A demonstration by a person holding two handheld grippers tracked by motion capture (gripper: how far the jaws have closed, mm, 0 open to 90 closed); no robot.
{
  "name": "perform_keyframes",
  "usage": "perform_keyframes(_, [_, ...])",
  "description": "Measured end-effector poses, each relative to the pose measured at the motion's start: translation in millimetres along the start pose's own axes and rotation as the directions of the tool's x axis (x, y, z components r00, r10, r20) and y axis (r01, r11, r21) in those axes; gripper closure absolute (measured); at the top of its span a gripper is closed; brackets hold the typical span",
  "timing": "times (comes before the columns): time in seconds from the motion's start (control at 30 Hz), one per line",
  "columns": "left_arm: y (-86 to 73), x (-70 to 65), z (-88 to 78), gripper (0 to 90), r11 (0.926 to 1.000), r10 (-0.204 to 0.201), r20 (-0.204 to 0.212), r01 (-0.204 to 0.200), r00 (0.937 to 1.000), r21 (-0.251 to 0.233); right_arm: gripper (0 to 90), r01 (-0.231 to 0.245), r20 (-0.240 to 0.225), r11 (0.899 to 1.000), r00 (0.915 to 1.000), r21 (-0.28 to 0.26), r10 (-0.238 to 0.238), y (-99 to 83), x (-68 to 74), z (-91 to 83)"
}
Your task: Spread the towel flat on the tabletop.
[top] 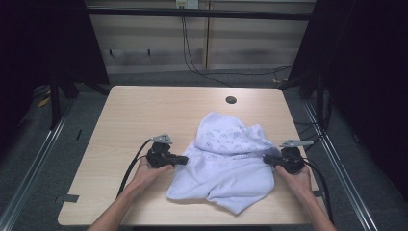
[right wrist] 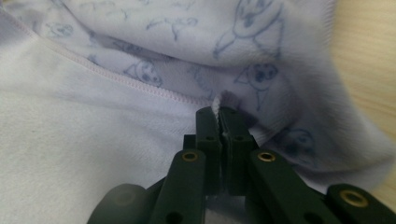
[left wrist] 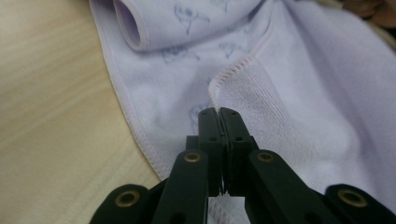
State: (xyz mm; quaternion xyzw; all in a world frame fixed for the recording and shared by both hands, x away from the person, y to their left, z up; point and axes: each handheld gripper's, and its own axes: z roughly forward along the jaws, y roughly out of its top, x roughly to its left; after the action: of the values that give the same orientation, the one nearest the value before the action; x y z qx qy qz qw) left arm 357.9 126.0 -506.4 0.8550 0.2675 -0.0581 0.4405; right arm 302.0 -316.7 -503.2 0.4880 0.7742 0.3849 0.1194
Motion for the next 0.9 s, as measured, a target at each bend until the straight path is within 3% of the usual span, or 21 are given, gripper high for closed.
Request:
perform_keyframes(0.2, [1.4,-2.3,3.3,88.7,1.0,0.006,-0.033,-0.006,0.9994,0.002,87.7,-0.004,-0.002,1.0,1.0,-0.005,0.004,11.7,-7.2,12.9])
perform_keyframes(0.3, [4.7,-0.9,5.4,88.7,0.9999,0.016,-0.07,-0.016,0.9974,0.004,87.8,0.031,0.062,1.0,0.9976,0.007,-0.031,27.9,-10.5,26.6])
perform_keyframes(0.37, [5.0,1.4,4.9,88.8,0.9999,0.015,-0.072,-0.015,0.9973,0.004,87.7,0.022,0.073,1.0,0.9971,0.004,-0.022,31.7,-11.2,30.5])
perform_keyframes(0.4, [4.6,6.0,2.7,88.7,0.9999,0.002,-0.1,-0.003,0.995,-0.011,87.8,0.011,0.081,1.0,0.9966,-0.003,-0.011,38.6,-13.4,38.5])
perform_keyframes(0.53, [1.1,16.6,-4.7,88.8,0.9987,-0.041,-0.11,0.037,0.993,-0.033,87.7,0.004,0.081,1.0,0.9967,-0.022,-0.002,50.0,-15.7,51.9])
perform_keyframes(0.63, [-1.3,18.7,-11.1,88.8,0.997,-0.058,-0.113,0.052,0.9919,-0.057,87.8,0.016,0.062,0.998,0.998,-0.06,-0.013,55.5,-14.4,43.8])
perform_keyframes(0.67, [-0.9,19.6,-23.4,88.8,0.9933,-0.065,-0.116,0.053,0.9911,-0.103,87.8,0.003,0.046,0.995,0.9989,-0.097,0.001,57.6,-15.1,35.1])
perform_keyframes(0.7, [-0.9,19.6,-23.4,88.8,0.9933,-0.065,-0.116,0.053,0.9911,-0.103,87.8,0.003,0.046,0.995,0.9989,-0.097,0.001,57.6,-15.1,35.1])
perform_keyframes(0.73, [2.6,16.9,-40.9,88.7,0.984,-0.066,-0.119,0.045,0.9907,-0.172,87.8,-0.015,0.015,0.987,0.9997,-0.16,0.018,61.5,-15.0,15.3])
perform_keyframes(0.77, [2.6,16.9,-40.9,88.7,0.984,-0.066,-0.119,0.045,0.9907,-0.172,87.8,-0.015,0.015,0.987,0.9997,-0.16,0.018,61.5,-15.0,15.3])
perform_keyframes(0.8, [9.3,11.6,-57.6,88.7,0.9703,-0.056,-0.119,0.025,0.9913,-0.241,87.8,-0.015,-0.009,0.977,0.9999,-0.214,0.013,63.9,-11.7,-4.2])
perform_keyframes(0.83, [9.3,11.6,-57.6,88.8,0.9703,-0.056,-0.119,0.025,0.9913,-0.241,87.8,-0.015,-0.009,0.977,0.9999,-0.214,0.013,63.9,-11.7,-4.2])
perform_keyframes(0.87, [17.3,5.8,-70.5,88.8,0.9551,-0.047,-0.11,0.013,0.9928,-0.296,87.8,-0.005,-0.014,0.969,0.9999,-0.249,0.002,68.1,-5.7,-21.8])
perform_keyframes(0.9, [17.3,5.8,-70.5,88.8,0.9551,-0.047,-0.11,0.013,0.9928,-0.296,87.8,-0.005,-0.014,0.969,0.9999,-0.249,0.002,68.1,-5.7,-21.8])
